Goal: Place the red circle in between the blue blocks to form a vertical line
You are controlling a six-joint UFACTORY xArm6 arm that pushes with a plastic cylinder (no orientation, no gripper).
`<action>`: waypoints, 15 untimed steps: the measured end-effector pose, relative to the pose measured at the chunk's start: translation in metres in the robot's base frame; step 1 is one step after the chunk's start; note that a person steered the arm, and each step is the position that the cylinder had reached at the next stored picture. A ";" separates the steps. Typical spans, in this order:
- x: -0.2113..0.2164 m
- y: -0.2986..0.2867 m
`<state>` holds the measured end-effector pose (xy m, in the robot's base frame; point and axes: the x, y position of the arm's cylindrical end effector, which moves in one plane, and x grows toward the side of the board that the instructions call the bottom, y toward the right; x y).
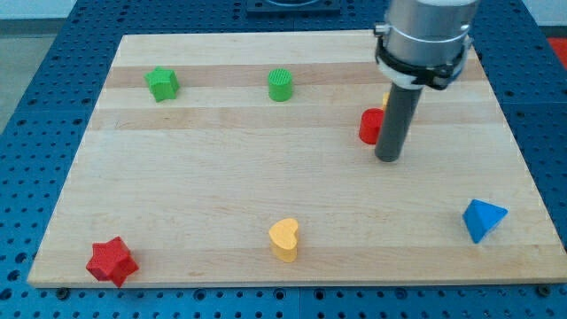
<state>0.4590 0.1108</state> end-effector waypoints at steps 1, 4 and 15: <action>0.000 -0.031; -0.055 -0.072; 0.070 -0.007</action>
<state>0.5288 0.1039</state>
